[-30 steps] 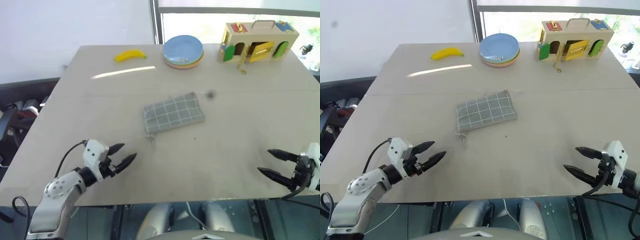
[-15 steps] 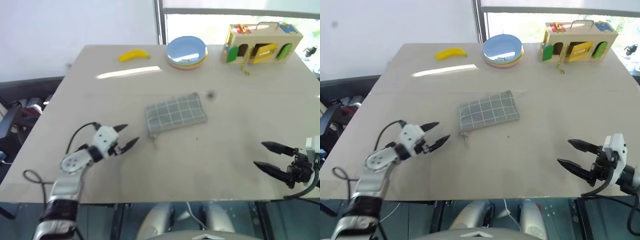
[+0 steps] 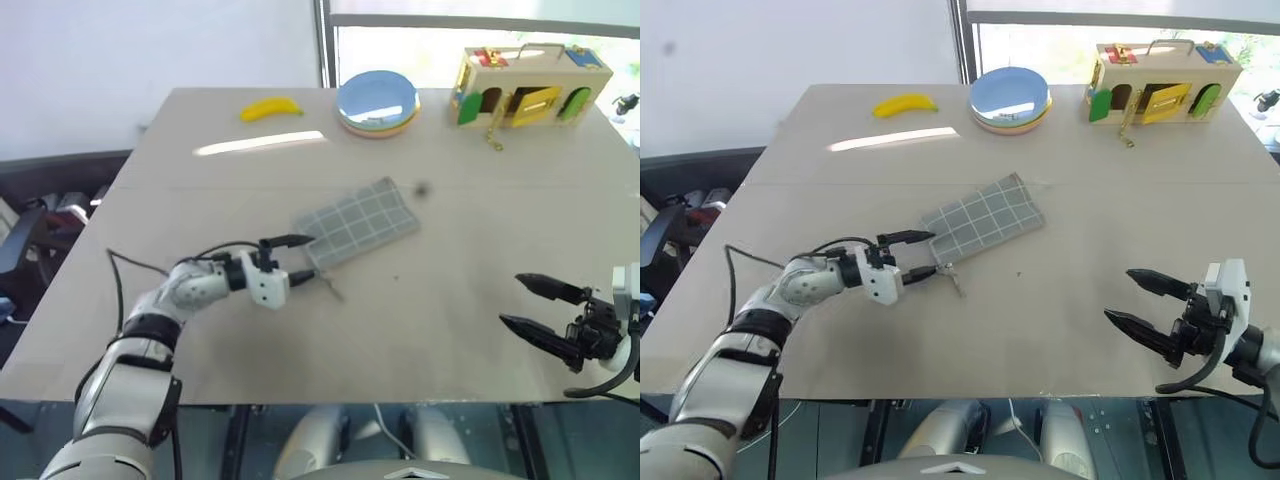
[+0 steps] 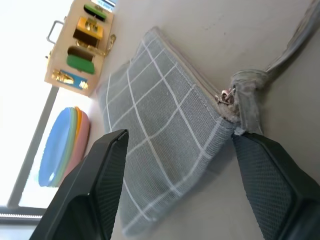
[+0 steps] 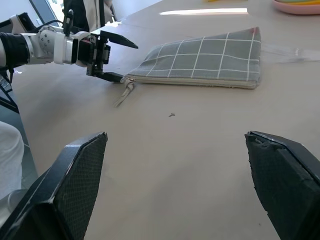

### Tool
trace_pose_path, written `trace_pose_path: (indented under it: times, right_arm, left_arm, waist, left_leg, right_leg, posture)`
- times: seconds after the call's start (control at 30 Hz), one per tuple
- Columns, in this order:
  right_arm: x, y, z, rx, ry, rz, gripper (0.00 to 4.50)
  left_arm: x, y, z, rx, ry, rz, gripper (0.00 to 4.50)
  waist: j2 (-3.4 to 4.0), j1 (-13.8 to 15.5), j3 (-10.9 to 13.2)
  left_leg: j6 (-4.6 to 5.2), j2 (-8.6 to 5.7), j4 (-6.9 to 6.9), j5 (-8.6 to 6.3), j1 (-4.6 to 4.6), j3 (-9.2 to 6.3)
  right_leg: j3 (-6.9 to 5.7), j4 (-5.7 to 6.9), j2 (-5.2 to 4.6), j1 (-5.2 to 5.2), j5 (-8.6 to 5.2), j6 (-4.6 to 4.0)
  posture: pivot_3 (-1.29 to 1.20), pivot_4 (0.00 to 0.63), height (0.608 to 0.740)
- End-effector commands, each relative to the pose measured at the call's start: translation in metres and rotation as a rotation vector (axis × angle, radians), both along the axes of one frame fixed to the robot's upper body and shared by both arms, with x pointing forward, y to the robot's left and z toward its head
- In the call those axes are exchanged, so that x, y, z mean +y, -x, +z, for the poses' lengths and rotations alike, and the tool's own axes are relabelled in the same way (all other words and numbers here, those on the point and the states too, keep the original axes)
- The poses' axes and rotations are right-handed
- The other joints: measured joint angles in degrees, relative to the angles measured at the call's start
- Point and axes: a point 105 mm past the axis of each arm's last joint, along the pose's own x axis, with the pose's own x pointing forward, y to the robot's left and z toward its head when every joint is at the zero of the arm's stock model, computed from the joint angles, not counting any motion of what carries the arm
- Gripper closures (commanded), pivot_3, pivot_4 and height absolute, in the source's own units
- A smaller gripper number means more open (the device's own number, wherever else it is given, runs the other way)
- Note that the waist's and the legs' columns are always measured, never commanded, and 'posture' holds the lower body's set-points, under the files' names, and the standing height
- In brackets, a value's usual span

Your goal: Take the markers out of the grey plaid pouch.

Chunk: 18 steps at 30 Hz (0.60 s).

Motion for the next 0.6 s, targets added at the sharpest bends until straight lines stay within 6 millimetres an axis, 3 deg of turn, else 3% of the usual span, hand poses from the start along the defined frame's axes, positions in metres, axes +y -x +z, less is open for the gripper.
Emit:
trace_pose_path:
  times: [0.03, 0.07, 0.1, 0.13, 0.3, 0.33, 0.47, 0.6]
  right_arm:
    - [-0.001, 0.002, 0.012, -0.065, 0.003, -0.005, 0.0]
    - [-0.001, 0.003, 0.012, -0.065, 0.003, -0.006, 0.0]
    - [-0.001, 0.003, 0.012, -0.065, 0.004, -0.007, 0.0]
    - [-0.002, 0.004, 0.012, -0.065, 0.003, -0.009, 0.0]
    - [-0.002, 0.004, 0.009, -0.063, 0.004, -0.013, 0.0]
    - [-0.001, 0.003, 0.008, -0.059, 0.006, -0.015, 0.0]
    - [0.008, -0.009, 0.009, -0.063, 0.01, -0.038, 0.0]
    - [0.038, -0.026, 0.017, -0.096, -0.035, -0.05, 0.0]
  left_arm:
    - [-0.012, -0.005, -0.013, -0.036, -0.069, -0.017, 1.07]
    - [-0.016, -0.008, -0.012, -0.056, -0.063, -0.014, 1.07]
    - [-0.019, -0.011, -0.011, -0.077, -0.054, -0.008, 1.58]
    - [-0.023, -0.014, -0.01, -0.102, -0.042, 0.003, 1.73]
    - [-0.031, -0.022, -0.008, -0.19, -0.018, 0.024, 4.17]
    - [-0.032, -0.025, -0.006, -0.207, -0.003, 0.038, 4.44]
    - [-0.041, -0.027, 0.005, -0.21, 0.108, 0.057, 4.44]
    - [-0.056, -0.024, 0.02, -0.177, 0.248, 0.044, 4.44]
  waist:
    - [0.0, 0.0, -0.01]
    - [0.0, 0.01, 0.0]
    - [0.0, 0.04, 0.0]
    - [-0.01, 0.04, 0.0]
    - [0.25, 0.44, -0.16]
    - [0.33, 0.63, -0.22]
    - [0.34, 1.02, -0.23]
    - [0.23, 1.05, -0.17]
  left_leg:
    - [0.07, -0.02, 0.06, -0.04, 0.02, 0.0]
    - [0.09, -0.02, 0.09, -0.05, 0.03, 0.01]
    - [0.12, -0.02, 0.13, -0.07, 0.03, 0.01]
    - [0.12, -0.02, 0.19, -0.07, 0.02, -0.02]
    - [0.15, -0.04, 0.43, -0.09, 0.05, 0.01]
    - [0.18, -0.04, 0.51, -0.1, 0.09, -0.02]
    - [0.19, -0.05, 0.72, -0.11, 0.14, -0.03]
    - [0.12, -0.03, 0.76, -0.04, 0.1, -0.05]
  right_leg:
    - [0.0, 0.12, 0.0, 0.02, -0.01, 0.01]
    - [0.01, 0.17, 0.0, 0.01, -0.01, 0.02]
    - [0.0, 0.24, 0.0, 0.01, -0.01, 0.02]
    - [-0.03, 0.27, 0.01, 0.01, -0.02, 0.03]
    - [-0.11, 0.52, 0.0, 0.05, -0.03, 0.05]
    - [-0.12, 0.55, 0.0, 0.09, -0.03, 0.05]
    - [-0.27, 0.71, 0.01, 0.17, -0.01, 0.09]
    - [-0.31, 0.74, 0.03, 0.11, 0.01, 0.11]
  posture:
    - [0.0, 0.15, 0.74]
    - [0.0, 0.15, 0.74]
    - [0.0, 0.15, 0.74]
    - [0.0, 0.15, 0.74]
    - [0.0, 0.15, 0.74]
    - [0.0, 0.15, 0.74]
    - [0.0, 0.15, 0.74]
    - [0.0, 0.15, 0.74]
